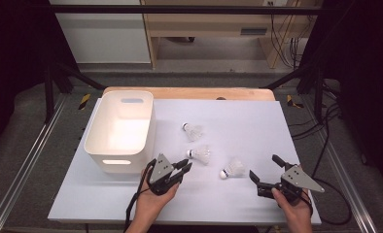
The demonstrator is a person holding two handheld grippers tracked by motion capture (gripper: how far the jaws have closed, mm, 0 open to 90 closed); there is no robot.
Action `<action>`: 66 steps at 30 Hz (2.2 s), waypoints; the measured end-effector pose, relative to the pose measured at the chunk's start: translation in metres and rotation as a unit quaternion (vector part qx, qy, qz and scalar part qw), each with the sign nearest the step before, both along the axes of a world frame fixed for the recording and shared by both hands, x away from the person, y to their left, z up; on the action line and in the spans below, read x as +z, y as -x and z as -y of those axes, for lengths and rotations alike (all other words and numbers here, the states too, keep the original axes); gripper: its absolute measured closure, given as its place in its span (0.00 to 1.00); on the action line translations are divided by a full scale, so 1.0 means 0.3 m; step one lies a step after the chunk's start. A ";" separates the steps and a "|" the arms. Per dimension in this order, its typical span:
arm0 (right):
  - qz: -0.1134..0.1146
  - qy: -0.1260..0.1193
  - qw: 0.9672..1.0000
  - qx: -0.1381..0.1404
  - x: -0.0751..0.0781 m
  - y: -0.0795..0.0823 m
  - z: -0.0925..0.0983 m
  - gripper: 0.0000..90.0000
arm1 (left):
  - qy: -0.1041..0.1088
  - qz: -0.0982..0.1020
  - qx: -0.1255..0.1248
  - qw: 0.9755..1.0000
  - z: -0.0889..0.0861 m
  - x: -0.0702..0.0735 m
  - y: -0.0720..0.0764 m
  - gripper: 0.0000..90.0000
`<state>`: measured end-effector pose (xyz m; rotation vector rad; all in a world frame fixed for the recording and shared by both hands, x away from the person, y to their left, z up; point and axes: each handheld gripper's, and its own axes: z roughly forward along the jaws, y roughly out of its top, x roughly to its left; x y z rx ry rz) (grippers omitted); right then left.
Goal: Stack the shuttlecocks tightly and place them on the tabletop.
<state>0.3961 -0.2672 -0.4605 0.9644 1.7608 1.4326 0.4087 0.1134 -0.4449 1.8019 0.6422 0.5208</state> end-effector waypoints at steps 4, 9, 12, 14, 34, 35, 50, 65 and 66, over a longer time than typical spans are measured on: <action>-0.009 0.003 1.000 -0.004 -0.002 -0.003 0.000 0.04 | 0.017 0.014 0.007 1.000 -0.049 -0.005 0.059 0.48; -0.023 0.005 1.000 -0.005 -0.003 -0.005 -0.002 0.04 | 0.033 0.027 0.016 0.999 -0.131 -0.009 0.127 0.30; -0.037 0.002 0.999 -0.003 -0.002 -0.006 -0.005 0.04 | 0.038 0.025 0.031 0.998 -0.193 -0.007 0.156 0.23; -0.045 0.001 0.999 0.001 -0.001 -0.008 -0.007 0.04 | 0.044 0.029 0.047 0.997 -0.248 -0.002 0.175 0.17; -0.111 0.024 0.993 0.032 0.001 -0.026 -0.051 0.06 | 0.100 0.090 0.135 0.982 -0.483 -0.010 0.223 0.04; -0.113 0.028 0.993 0.034 0.002 -0.027 -0.053 0.06 | 0.101 0.090 0.137 0.981 -0.487 -0.009 0.224 0.04; -0.176 0.110 0.974 0.095 0.021 -0.074 -0.098 0.20 | 0.110 0.092 0.164 0.976 -0.519 -0.022 0.216 0.04; -0.224 0.107 0.959 0.139 0.009 -0.164 -0.107 0.42 | 0.106 0.084 0.165 0.977 -0.510 -0.035 0.207 0.05; -0.228 0.110 0.957 0.140 0.004 -0.168 -0.112 0.44 | 0.106 0.083 0.165 0.977 -0.510 -0.036 0.208 0.05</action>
